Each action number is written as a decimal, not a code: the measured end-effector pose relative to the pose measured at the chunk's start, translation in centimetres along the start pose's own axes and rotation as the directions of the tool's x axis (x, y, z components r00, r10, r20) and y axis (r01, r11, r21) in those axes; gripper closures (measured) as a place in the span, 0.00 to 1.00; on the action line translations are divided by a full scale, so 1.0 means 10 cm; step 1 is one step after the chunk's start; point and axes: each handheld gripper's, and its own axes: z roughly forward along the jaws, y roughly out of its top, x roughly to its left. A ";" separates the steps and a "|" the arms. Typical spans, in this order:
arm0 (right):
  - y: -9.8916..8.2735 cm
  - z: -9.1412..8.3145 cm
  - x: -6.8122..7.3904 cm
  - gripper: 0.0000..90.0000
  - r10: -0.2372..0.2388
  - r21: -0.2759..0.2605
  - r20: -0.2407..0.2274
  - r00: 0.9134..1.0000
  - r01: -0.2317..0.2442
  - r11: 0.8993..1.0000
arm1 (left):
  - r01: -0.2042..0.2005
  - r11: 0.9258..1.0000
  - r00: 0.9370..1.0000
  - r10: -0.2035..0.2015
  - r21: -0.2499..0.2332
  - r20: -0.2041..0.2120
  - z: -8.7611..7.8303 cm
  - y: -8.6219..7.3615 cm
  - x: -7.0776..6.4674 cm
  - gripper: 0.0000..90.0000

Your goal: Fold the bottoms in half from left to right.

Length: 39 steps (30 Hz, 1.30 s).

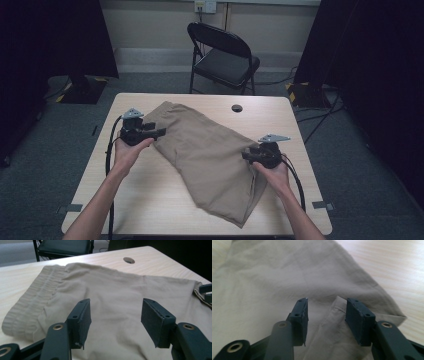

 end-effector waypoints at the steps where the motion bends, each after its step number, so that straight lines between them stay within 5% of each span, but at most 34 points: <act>1: -0.01 0.03 0.00 0.57 -0.001 0.009 0.015 1.000 0.001 1.000 | 0.008 1.000 1.000 -0.008 -0.002 -0.001 0.00 -0.03 0.01 0.45; 5: -0.10 0.18 -0.05 0.60 -0.019 0.082 0.082 0.996 0.013 0.997 | 0.022 0.999 1.000 -0.021 0.031 -0.013 -0.01 -0.15 0.06 0.45; 9: -0.14 0.16 -0.04 0.87 -0.064 0.087 0.160 0.985 0.051 0.995 | 0.036 0.999 0.999 -0.036 0.025 -0.020 -0.02 -0.16 0.09 0.45; 12: -0.15 0.08 -0.04 0.93 -0.062 0.059 0.178 0.982 0.052 0.997 | 0.030 0.999 1.000 -0.029 0.032 -0.011 0.00 -0.16 0.05 0.45; 22: -0.25 -0.49 -0.16 0.94 -0.009 -0.017 0.201 0.980 0.012 1.000 | 0.005 0.998 1.000 -0.005 0.055 -0.003 0.05 -0.15 -0.02 0.45; 28: -0.39 -0.67 -0.36 0.91 0.037 0.002 0.270 0.962 -0.039 0.999 | 0.026 0.998 1.000 -0.026 0.053 0.001 0.09 -0.16 -0.01 0.45; 34: -0.35 -0.80 -0.43 0.73 0.076 -0.071 0.356 0.931 -0.055 0.996 | 0.022 0.998 1.000 -0.022 0.056 -0.006 0.08 -0.16 -0.01 0.45; 35: -0.33 -0.80 -0.44 0.73 0.090 -0.081 0.346 0.934 -0.066 0.995 | 0.018 0.998 1.000 -0.018 0.059 -0.004 0.08 -0.15 -0.02 0.45; 39: -0.29 -0.71 -0.39 0.69 0.059 -0.083 0.244 0.968 -0.040 0.996 | 0.018 0.998 1.000 -0.018 0.060 0.004 0.11 -0.17 -0.04 0.45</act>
